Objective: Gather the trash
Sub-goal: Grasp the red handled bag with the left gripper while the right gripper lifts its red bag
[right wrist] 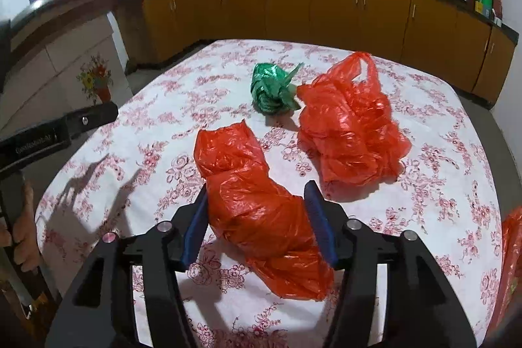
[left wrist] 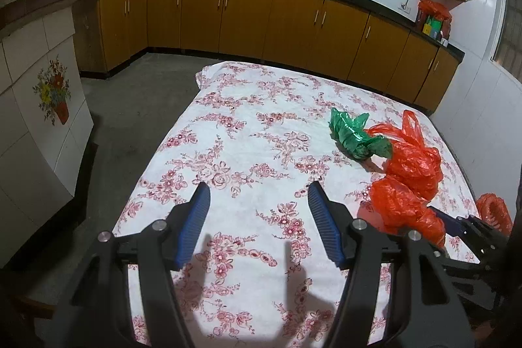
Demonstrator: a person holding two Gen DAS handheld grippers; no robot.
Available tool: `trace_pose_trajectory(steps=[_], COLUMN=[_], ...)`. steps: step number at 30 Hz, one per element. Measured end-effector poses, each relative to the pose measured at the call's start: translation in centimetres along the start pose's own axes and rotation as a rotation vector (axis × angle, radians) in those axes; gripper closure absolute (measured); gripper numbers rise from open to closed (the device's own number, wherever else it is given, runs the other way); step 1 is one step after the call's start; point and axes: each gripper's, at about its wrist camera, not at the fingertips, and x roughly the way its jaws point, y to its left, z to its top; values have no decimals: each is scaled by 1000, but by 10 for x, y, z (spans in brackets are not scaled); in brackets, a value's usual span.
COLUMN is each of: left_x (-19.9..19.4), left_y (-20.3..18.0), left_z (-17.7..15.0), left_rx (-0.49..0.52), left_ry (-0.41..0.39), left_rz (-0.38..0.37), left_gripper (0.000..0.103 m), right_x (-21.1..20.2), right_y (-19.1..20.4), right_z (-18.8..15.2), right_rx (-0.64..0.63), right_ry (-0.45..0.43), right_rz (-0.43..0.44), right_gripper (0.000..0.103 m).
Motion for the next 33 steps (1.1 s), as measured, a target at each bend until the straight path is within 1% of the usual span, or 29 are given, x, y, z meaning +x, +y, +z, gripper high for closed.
trace_pose_trajectory(steps=[1,2,4,7,10,13,14,17,21,26,28,29,33], left_x=[0,0,-1,-2,-3,-3,-3,-1,4,24,37,43,66], left_y=[0,0,-2,-8,-18,-31,-38,-62,-102,-150,-166,-173,-186], left_z=[0,0,0,1,4,6,7,10,13,13,13,13,14], left_rx=[-3,-4,-6,-2,7,22,30,53,90,115,123,126,128], left_ry=[2,2,3,4,2,-1,-3,-5,-2,27,51,64,110], left_rz=[-2,-4,-12,-24,-41,-63,-74,-109,-167,-217,-220,-219,-204], left_gripper=[41,41,41,41,41,41,41,41,41,42,44,47,54], right_x=[0,0,-5,-18,-39,-62,-73,-95,-120,-147,-153,-157,-164], right_y=[1,0,-5,-17,-30,-43,-50,-70,-91,-112,-121,-126,-139], right_z=[0,0,-1,-3,-6,-10,-12,-16,-23,-36,-41,-43,-50], right_rx=[-4,-5,20,86,123,136,147,205,265,300,317,327,345], right_ry=[0,2,0,-23,-68,-109,-128,-161,-199,-234,-239,-242,-243], right_rz=[6,13,35,69,69,38,14,-40,-105,-200,-212,-220,-243], right_gripper=[56,60,64,69,69,69,69,69,69,69,69,69,69])
